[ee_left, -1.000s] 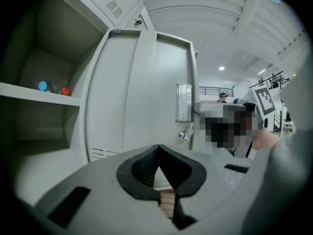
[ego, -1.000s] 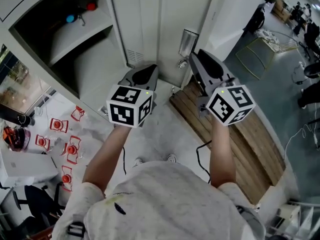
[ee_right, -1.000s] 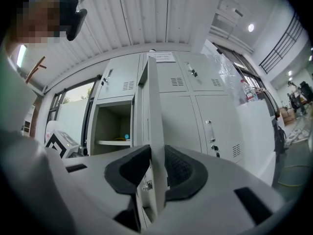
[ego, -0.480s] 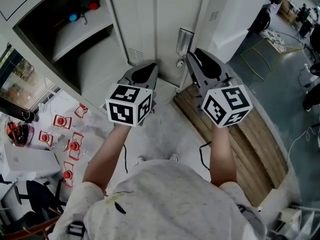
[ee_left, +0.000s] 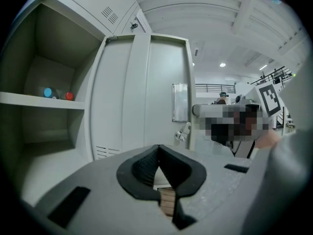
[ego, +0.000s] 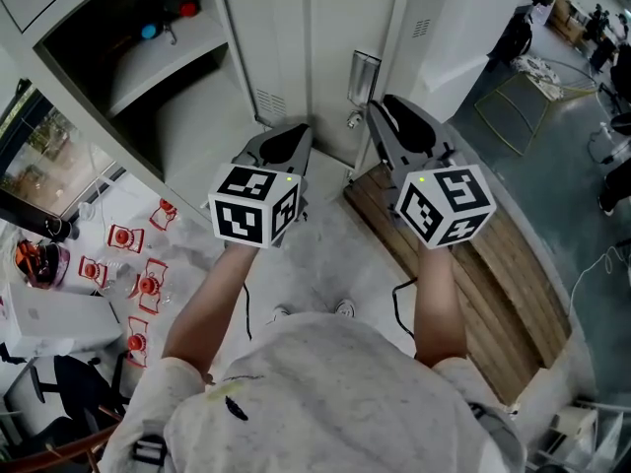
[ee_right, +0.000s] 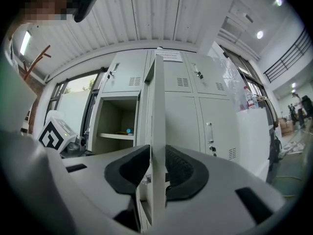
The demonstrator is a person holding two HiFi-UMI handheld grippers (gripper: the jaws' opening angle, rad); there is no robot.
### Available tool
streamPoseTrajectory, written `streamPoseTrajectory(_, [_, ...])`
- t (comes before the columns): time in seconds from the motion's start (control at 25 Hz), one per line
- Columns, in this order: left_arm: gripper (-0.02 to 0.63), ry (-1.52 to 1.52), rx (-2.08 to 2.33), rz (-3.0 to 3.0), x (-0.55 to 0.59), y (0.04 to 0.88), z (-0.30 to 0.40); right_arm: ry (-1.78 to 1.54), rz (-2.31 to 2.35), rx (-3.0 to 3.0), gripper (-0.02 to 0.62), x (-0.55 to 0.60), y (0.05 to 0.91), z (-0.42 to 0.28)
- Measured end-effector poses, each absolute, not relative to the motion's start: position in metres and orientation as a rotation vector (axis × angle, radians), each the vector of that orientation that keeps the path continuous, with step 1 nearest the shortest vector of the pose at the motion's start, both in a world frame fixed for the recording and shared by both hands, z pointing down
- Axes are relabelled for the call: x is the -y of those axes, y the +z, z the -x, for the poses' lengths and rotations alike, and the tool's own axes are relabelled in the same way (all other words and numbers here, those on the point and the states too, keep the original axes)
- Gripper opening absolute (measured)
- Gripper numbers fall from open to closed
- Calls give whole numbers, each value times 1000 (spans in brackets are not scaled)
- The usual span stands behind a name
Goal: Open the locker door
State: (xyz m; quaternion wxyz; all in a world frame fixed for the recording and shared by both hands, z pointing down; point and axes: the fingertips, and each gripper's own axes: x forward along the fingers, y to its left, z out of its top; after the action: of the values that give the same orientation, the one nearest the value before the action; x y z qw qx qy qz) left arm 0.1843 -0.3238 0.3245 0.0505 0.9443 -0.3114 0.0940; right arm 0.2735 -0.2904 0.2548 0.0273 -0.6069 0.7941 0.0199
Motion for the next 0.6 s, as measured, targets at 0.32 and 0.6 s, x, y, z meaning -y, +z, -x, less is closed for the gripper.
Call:
streamPoseTrajectory(0.32, [6,279,927,-2878,320,325,-181,88,1938,-2392,92,277,252,-273])
streamPoseTrajectory(0.6, [6,274,936,-2864,318,327,-173,143,1899,-2405,87,265,243,-249])
